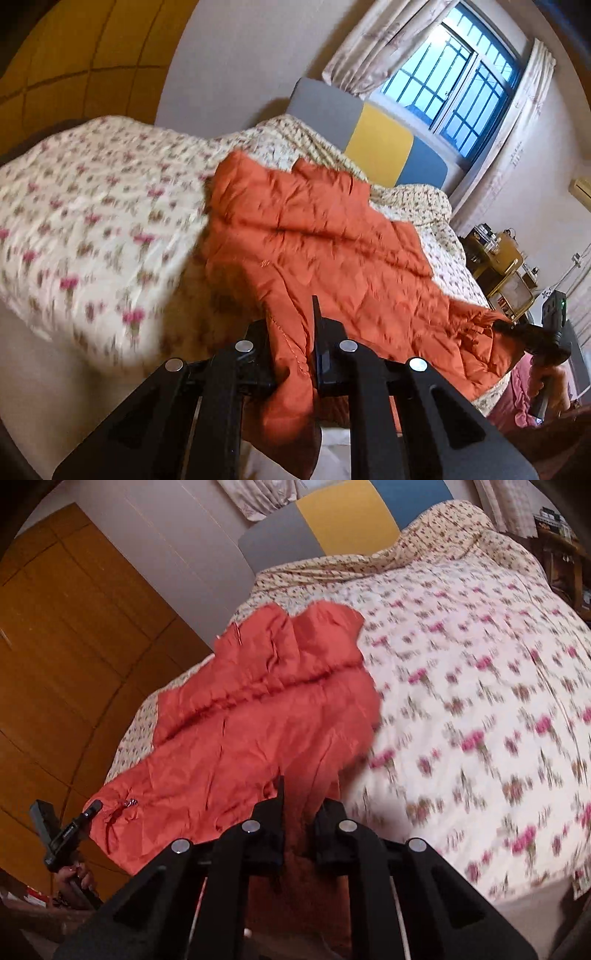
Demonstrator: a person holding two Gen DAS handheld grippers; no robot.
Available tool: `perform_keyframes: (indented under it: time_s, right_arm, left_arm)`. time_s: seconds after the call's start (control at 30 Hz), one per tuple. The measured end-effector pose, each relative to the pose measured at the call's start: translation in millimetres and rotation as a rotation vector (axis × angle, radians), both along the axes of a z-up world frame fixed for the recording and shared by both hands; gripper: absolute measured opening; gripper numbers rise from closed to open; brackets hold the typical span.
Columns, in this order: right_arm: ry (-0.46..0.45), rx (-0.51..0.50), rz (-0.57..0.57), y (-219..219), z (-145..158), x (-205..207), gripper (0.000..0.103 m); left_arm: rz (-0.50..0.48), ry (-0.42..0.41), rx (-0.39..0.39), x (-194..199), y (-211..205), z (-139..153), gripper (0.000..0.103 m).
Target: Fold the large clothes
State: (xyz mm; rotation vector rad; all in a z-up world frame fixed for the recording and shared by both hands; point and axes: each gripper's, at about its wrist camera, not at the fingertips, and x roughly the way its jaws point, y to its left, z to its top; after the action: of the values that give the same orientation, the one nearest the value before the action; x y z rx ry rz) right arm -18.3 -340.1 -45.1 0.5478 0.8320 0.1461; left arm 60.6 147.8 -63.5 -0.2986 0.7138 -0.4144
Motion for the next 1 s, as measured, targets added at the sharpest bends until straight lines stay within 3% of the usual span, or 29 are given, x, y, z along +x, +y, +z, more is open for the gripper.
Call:
perform_keyframes:
  time_s: [0.23, 0.57, 0.73, 0.8, 0.83, 0.9, 0.97, 1.0]
  right_arm:
    - [-0.034, 0.028, -0.029, -17, 12, 53, 0.010]
    - [-0.029, 0.142, -0.096, -38, -9, 146, 0.011]
    - [-0.016, 0.201, -0.124, -42, -30, 190, 0.023]
    - [-0.009, 0.225, -0.135, -44, -39, 205, 0.042]
    - [-0.010, 0.249, -0.146, -46, -42, 209, 0.048]
    - [-0.030, 0.321, -0.185, -55, -49, 213, 0.068]
    - [-0.066, 0.377, -0.222, -64, -51, 213, 0.079]
    - [-0.095, 0.400, -0.242, -69, -51, 211, 0.082]
  left_arm:
    - [0.001, -0.019, 0.003, 58, -4, 16, 0.013]
    - [0.027, 0.015, -0.003, 146, -17, 11, 0.013]
    - [0.062, 0.063, -0.006, 192, -25, -5, 0.015]
    - [0.074, 0.091, 0.011, 207, -27, -11, 0.016]
    - [0.081, 0.108, 0.031, 216, -29, -16, 0.018]
    - [0.097, 0.115, 0.040, 224, -29, -20, 0.037]
    - [0.140, 0.071, -0.004, 227, -20, -16, 0.079]
    - [0.167, 0.047, -0.020, 227, -16, -13, 0.088]
